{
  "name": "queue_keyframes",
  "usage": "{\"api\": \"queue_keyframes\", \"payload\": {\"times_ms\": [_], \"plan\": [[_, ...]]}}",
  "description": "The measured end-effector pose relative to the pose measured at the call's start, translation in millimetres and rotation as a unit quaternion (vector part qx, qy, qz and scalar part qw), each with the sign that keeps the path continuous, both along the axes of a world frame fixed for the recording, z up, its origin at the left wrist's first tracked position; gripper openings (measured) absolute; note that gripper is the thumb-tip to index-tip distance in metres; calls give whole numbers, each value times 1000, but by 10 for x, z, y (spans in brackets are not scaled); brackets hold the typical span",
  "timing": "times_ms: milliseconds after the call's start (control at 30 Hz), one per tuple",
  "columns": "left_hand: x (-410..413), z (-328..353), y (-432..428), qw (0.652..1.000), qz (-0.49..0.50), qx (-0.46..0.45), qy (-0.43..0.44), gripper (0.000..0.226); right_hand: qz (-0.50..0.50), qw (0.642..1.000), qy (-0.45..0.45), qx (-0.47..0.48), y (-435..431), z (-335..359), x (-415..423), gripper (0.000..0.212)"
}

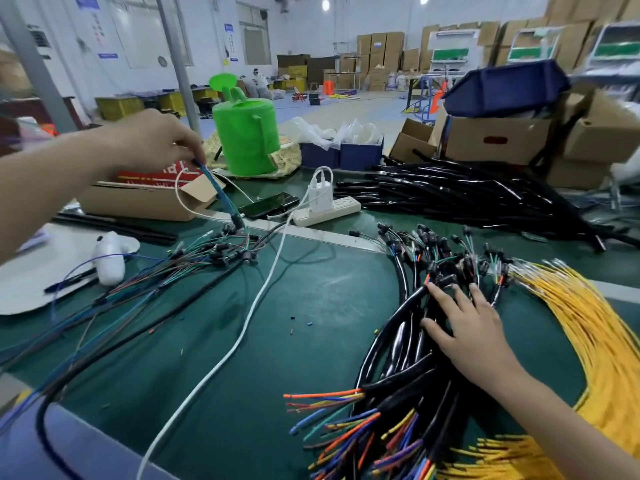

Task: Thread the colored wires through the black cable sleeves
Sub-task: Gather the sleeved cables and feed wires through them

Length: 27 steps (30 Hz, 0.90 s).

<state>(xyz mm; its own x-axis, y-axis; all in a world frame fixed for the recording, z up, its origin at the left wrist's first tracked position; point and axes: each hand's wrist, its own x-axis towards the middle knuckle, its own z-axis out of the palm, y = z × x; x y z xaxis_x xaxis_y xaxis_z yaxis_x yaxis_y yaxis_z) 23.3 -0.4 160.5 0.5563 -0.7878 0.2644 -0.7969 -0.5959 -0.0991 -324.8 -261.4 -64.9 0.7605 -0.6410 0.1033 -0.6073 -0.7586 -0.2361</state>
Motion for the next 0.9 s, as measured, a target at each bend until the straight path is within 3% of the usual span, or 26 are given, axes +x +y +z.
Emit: {"api": "queue_keyframes", "payload": {"times_ms": [167,267,400,533,567,633,700,733,800,900], "plan": [[28,-12,18,999,8,33,21,10,1,1000,-5,1,11,-4,12,61],[27,125,0,1000,-8,-22,-4,14,1,1000,-9,0,7,-18,15,61],[41,344,25,987,58,-120,-87,30,3,1000,-19,5,4,-25,21,61],[-195,75,-117,997,-23,55,-52,28,3,1000,-26,8,14,-40,9,61],[-241,22,-154,997,-59,27,-41,29,4,1000,-27,8,18,-44,7,60],[-240,51,-215,981,-81,-173,38,29,6,1000,-27,6,27,-47,14,60],[-273,187,-266,921,-108,-352,128,29,9,999,-29,10,38,-43,27,60],[-308,238,-293,903,-117,-380,163,30,9,999,-30,12,43,-43,29,60],[-405,228,-352,913,-128,-334,194,26,7,1000,-25,12,47,-45,17,60],[-493,21,-422,956,-121,-171,208,19,6,1000,-24,10,37,-38,10,60]]}}
